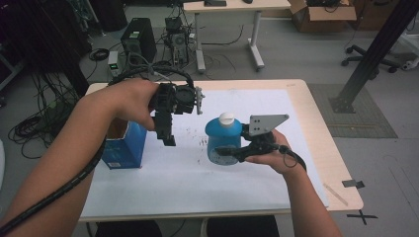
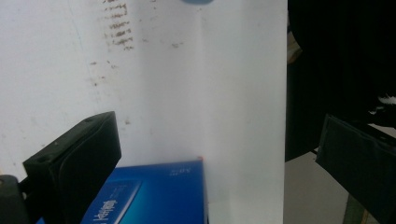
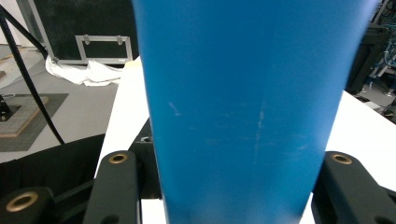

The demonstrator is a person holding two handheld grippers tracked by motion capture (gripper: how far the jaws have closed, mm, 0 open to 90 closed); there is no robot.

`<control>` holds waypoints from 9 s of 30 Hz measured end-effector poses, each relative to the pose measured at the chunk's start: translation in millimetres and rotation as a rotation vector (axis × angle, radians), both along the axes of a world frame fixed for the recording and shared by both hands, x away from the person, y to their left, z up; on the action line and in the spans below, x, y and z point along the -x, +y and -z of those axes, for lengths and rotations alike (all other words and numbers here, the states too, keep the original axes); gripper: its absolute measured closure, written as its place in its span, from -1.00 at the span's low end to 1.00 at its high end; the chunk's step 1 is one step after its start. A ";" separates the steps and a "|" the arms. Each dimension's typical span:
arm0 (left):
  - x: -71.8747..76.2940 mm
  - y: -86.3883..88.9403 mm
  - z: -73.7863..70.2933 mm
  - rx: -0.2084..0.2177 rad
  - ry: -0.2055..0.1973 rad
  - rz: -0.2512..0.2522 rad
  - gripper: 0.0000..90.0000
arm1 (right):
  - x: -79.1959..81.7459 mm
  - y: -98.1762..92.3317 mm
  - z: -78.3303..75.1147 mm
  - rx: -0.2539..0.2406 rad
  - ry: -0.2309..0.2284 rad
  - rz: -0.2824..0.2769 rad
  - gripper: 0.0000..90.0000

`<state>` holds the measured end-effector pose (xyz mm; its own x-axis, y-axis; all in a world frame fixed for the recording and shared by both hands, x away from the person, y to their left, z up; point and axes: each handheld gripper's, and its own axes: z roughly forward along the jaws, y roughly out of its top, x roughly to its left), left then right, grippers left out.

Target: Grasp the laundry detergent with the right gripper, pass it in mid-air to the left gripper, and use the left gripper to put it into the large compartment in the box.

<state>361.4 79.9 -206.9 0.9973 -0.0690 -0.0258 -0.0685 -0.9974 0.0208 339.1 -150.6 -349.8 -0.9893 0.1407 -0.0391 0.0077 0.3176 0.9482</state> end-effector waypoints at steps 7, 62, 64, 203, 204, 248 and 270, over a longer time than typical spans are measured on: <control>-0.3 -4.1 5.1 -0.005 0.004 0.009 -1.00 | -1.5 11.8 13.9 -0.016 0.014 -0.011 0.03; 12.2 -21.2 19.0 0.009 -0.032 0.035 -0.97 | -6.0 89.7 25.4 -0.062 0.005 -0.052 0.02; 12.5 -21.9 19.2 0.004 -0.029 0.034 -0.90 | -6.2 89.6 24.7 -0.064 0.004 -0.050 0.02; 11.7 -50.2 3.4 -0.087 -0.142 0.016 -0.13 | -1.4 58.2 22.3 -0.159 0.051 0.104 -0.89; 11.5 -49.9 3.2 -0.085 -0.143 0.016 -0.13 | -1.7 57.7 22.7 -0.159 0.053 0.098 -0.94; -16.7 -4.7 -14.5 -0.121 -0.127 -0.537 -0.14 | -16.8 -45.4 1.8 -0.019 0.050 0.278 -1.00; -33.6 44.3 -57.0 -0.041 -0.188 -0.932 -0.14 | -26.0 -69.4 -3.8 0.193 0.064 0.293 -0.99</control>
<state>395.0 124.2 -149.9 0.6387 0.7535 0.1560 0.7562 -0.6521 0.0538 365.1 -220.0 -346.0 -0.9091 0.4154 -0.0315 0.1831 0.4663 0.8655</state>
